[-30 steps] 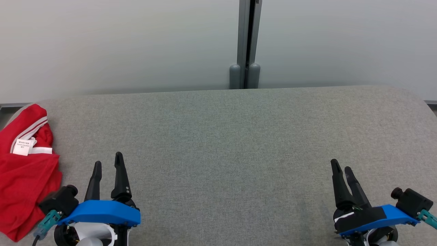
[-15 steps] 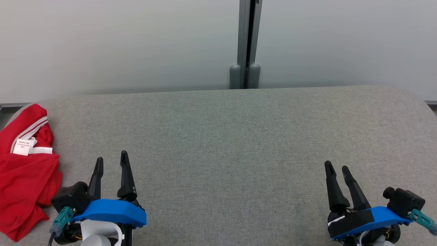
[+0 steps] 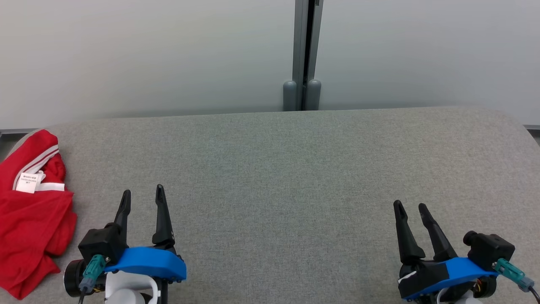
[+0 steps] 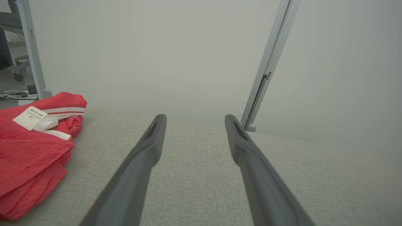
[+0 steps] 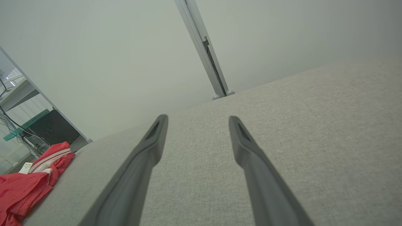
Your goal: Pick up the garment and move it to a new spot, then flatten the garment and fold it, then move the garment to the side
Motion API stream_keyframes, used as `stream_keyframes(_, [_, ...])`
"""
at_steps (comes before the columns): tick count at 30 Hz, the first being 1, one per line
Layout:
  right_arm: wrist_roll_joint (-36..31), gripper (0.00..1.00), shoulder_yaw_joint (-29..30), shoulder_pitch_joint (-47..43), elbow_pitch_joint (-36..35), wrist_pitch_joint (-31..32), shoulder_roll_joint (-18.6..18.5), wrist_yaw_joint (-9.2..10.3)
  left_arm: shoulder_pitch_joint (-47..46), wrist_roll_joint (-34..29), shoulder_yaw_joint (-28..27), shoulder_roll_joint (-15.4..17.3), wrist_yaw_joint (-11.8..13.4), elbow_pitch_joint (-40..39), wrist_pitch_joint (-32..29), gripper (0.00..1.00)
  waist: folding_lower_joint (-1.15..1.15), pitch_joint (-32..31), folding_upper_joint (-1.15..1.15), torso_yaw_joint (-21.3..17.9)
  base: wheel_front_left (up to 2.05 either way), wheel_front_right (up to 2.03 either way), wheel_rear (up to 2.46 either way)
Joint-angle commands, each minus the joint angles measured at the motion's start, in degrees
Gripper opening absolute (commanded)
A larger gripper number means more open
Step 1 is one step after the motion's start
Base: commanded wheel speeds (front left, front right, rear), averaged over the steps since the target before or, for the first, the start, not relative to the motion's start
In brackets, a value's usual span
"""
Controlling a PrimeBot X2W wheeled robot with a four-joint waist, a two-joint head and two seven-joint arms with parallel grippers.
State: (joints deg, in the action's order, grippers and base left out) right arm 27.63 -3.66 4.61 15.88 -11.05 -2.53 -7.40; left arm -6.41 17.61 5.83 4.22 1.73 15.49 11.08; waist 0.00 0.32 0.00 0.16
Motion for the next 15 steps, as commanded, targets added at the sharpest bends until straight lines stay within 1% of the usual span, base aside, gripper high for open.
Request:
stream_keyframes(1, [-1.4,1.0,-0.2,1.0,-0.2,-0.6,-0.4,-0.12,-1.4,-1.6,0.2,0.4,0.4,-0.1,0.5,1.0,0.0,0.0,0.0,0.0,0.0,0.0,0.0])
stream_keyframes(15, [-8.7,1.0,-0.4,0.8,-0.4,-2.3,-0.5,-0.13,-1.7,-8.5,1.2,0.7,2.0,1.7,2.2,1.0,0.0,0.0,0.0,0.2,0.0,0.0,0.0])
